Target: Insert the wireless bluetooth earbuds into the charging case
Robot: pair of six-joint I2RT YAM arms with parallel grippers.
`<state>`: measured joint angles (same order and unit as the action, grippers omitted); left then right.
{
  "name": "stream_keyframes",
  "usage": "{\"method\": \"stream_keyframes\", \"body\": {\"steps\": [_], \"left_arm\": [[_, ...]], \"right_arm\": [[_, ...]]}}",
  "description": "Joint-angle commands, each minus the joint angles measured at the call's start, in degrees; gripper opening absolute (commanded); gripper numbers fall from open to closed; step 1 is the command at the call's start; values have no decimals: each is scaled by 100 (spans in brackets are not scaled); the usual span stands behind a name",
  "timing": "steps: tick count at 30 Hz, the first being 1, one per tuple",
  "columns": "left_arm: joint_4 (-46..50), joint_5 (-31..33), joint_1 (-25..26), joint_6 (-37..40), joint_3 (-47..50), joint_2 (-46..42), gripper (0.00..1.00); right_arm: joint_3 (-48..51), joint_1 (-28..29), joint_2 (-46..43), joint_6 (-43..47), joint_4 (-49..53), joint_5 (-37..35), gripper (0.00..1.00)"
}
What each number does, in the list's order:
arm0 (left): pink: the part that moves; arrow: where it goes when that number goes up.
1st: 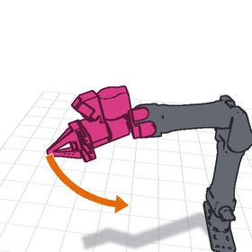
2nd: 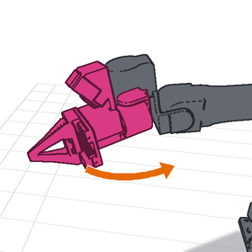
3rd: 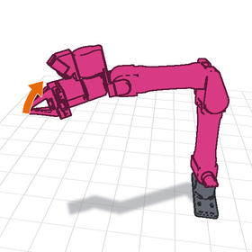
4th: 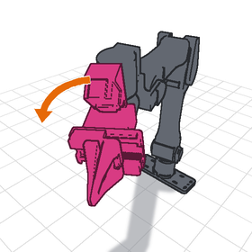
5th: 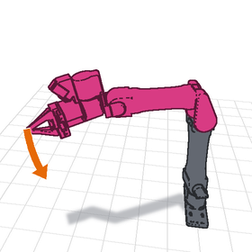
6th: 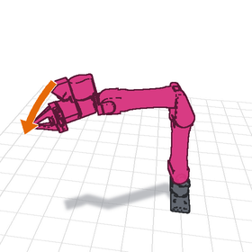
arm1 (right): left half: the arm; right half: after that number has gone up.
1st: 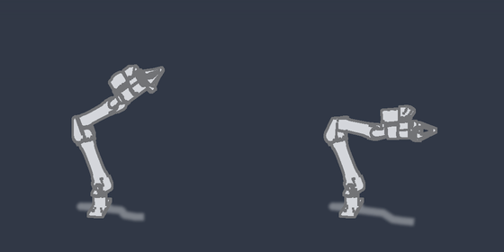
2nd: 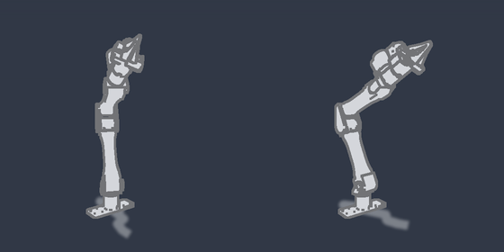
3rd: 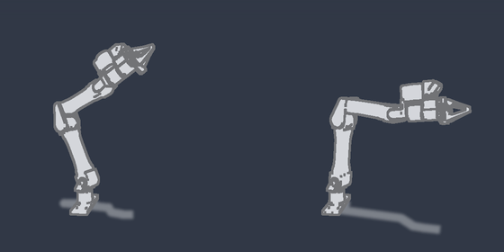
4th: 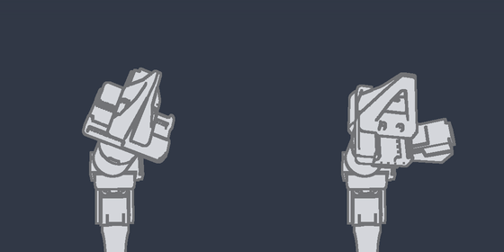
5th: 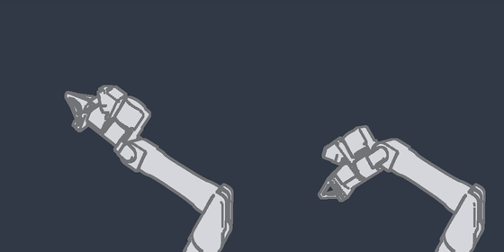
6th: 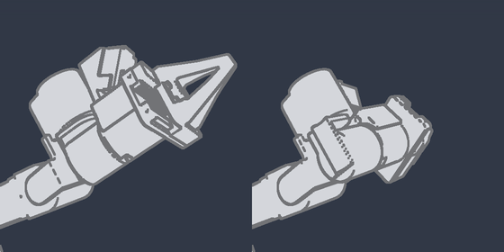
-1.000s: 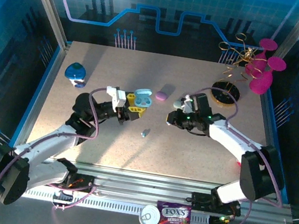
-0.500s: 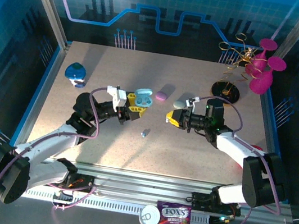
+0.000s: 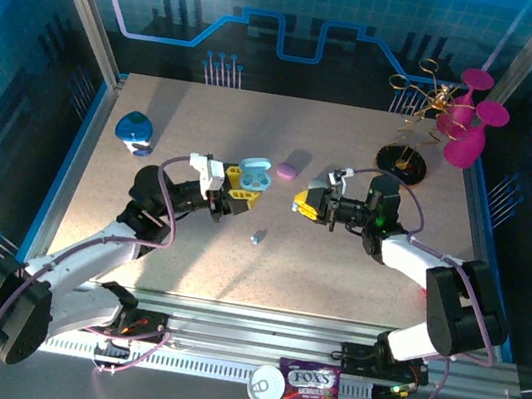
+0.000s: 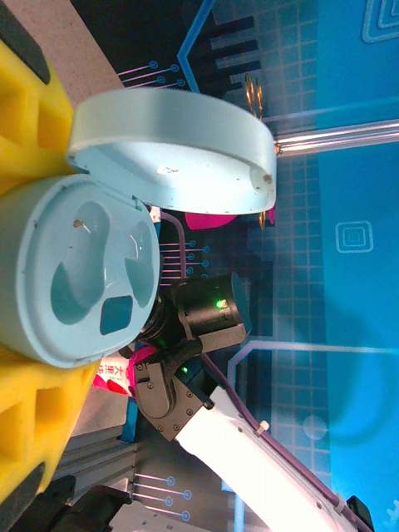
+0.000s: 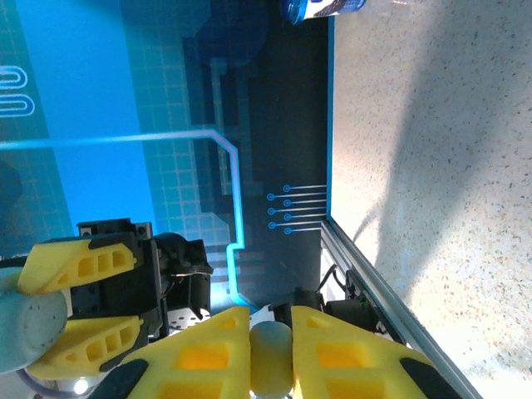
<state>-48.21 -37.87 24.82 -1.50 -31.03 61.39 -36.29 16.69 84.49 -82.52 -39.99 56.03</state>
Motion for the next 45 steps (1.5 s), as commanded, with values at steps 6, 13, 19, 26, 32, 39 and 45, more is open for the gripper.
{"method": "stream_keyframes", "body": {"steps": [6,13,19,26,32,39,45], "left_arm": [[-83,51,32,44,0,-55,29],[-147,29,36,39,-19,47,29],[-571,478,285,444,135,354,29],[-1440,1412,569,632,167,1086,29],[-1509,1897,872,944,28,1488,29],[-1552,2024,1057,1033,-110,1780,29],[-1545,2208,1104,782,-218,1771,29]], "right_arm": [[225,-50,-453,-316,233,-741,14],[198,-70,-761,-166,739,-1022,14],[-97,34,-1272,474,1466,-1209,14],[-655,429,-1987,1484,2415,-1775,15],[-1368,1046,-2034,2349,2902,-2134,16],[-1976,1408,-1629,2619,2936,-2171,16],[-2069,1503,-1419,2756,3054,-2218,16]]}}
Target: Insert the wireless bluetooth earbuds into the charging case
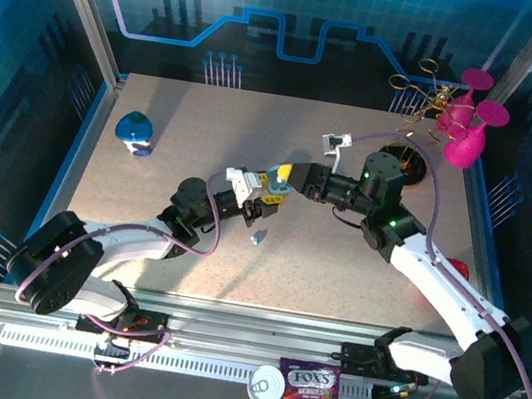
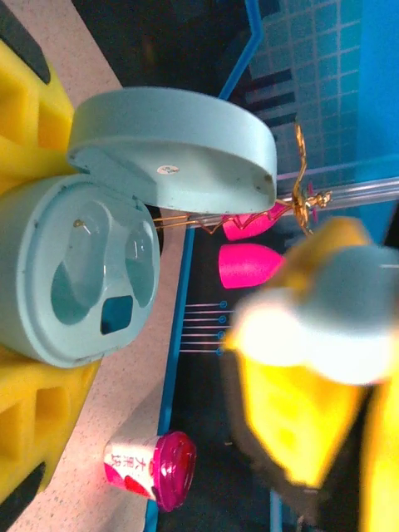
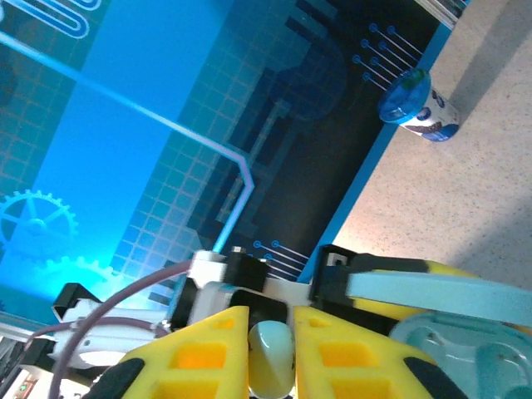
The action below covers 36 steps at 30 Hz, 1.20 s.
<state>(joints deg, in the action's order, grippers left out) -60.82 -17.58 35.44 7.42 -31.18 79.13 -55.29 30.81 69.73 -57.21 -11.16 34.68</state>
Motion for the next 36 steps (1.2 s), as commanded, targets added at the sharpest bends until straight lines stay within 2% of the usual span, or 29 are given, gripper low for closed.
{"method": "stream_keyframes", "body": {"steps": [1,14,28,36], "left_arm": [[-265,193,47,-164,-228,-2,29],[-137,176,117,-228,-360,-2,29],[35,6,178,-368,-442,31,30],[-35,-28,176,-520,-450,93,30]], "right_arm": [[-166,100,64,258,190,-103,16],[-278,157,195,663,742,-398,16],[-422,529,63,1749,1467,-1670,16],[-412,602,59,1948,1406,-1954,16]]}}
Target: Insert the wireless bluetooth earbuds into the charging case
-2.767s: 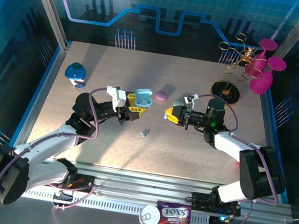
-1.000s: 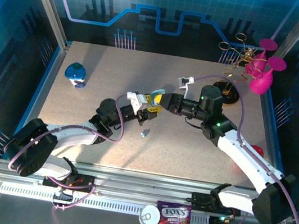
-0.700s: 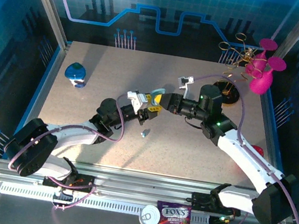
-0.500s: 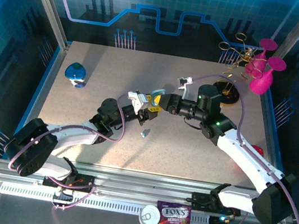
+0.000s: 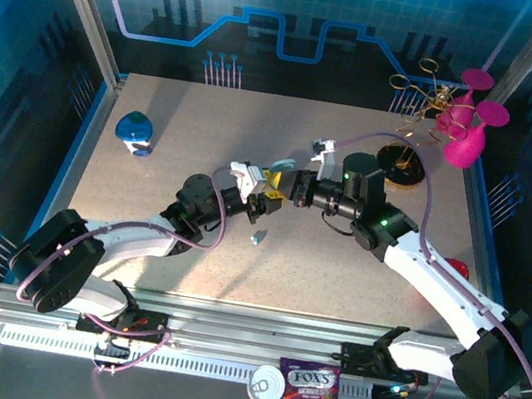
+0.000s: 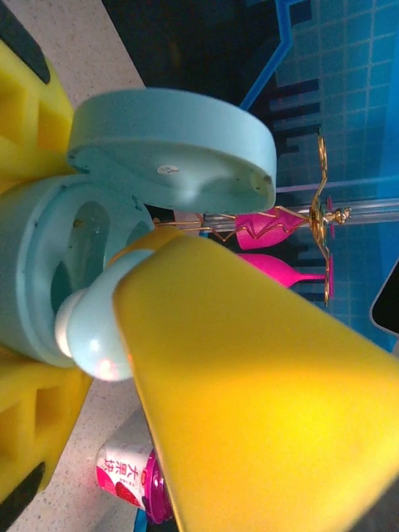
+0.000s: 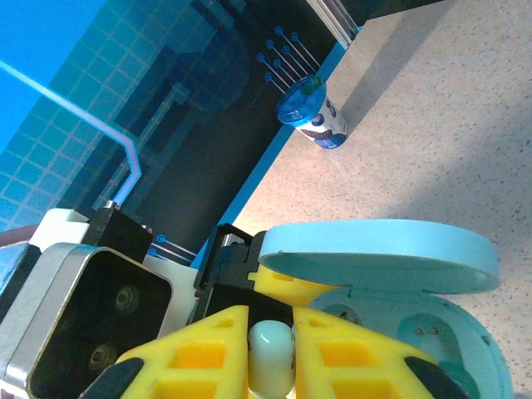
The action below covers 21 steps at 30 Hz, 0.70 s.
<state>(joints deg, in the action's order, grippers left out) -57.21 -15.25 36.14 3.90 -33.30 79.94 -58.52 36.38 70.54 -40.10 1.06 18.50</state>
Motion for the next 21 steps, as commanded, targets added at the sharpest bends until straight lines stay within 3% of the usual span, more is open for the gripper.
{"method": "stream_keyframes", "body": {"steps": [1,9,21], "left_arm": [[-392,-275,112,-179,-247,12,30],[-421,-304,105,-214,-256,8,30],[-413,-170,112,-232,-315,38,30]], "right_arm": [[-74,43,-21,254,177,-364,16],[40,51,17,301,33,-458,16],[129,130,-71,60,199,-17,18]]}}
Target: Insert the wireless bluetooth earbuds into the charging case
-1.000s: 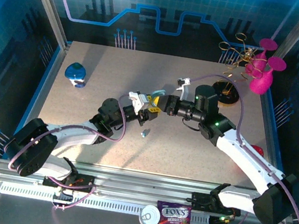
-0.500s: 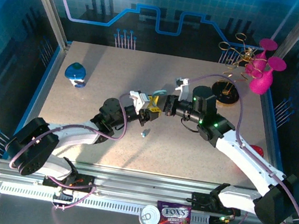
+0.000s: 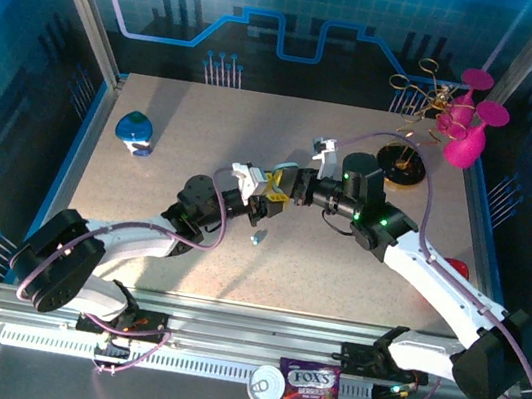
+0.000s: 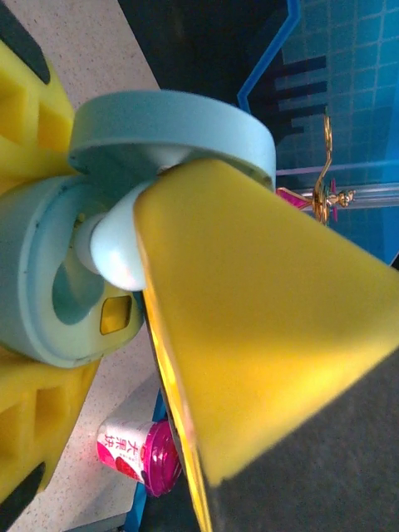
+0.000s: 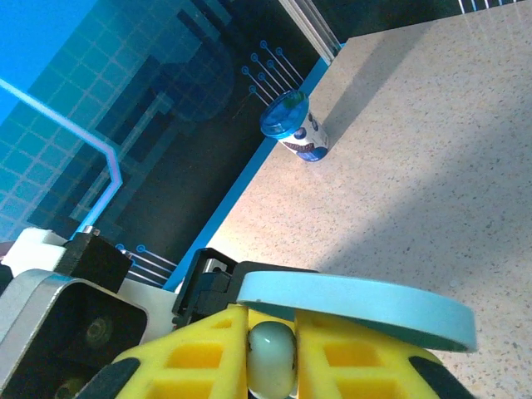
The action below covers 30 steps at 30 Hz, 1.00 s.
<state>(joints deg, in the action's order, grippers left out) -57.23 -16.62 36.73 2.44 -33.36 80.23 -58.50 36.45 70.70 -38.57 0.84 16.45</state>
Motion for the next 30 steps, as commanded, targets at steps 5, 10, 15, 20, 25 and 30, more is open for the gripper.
{"method": "stream_keyframes", "body": {"steps": [5,10,15,20,25,30], "left_arm": [[-422,-21,53,-103,-342,33,30],[-365,31,51,-61,-341,-33,30],[-266,53,47,-28,-362,-86,30],[-253,61,53,-15,-390,-62,30],[-271,47,53,-24,-408,-86,30],[-262,36,49,-33,-386,-176,30]], "right_arm": [[205,143,-156,-125,291,219,18],[262,143,-210,-101,462,121,18],[277,143,-258,-54,679,-7,18],[251,139,-239,-73,696,88,19],[234,143,-131,36,875,-74,22],[173,141,-35,180,1206,-481,23]]}}
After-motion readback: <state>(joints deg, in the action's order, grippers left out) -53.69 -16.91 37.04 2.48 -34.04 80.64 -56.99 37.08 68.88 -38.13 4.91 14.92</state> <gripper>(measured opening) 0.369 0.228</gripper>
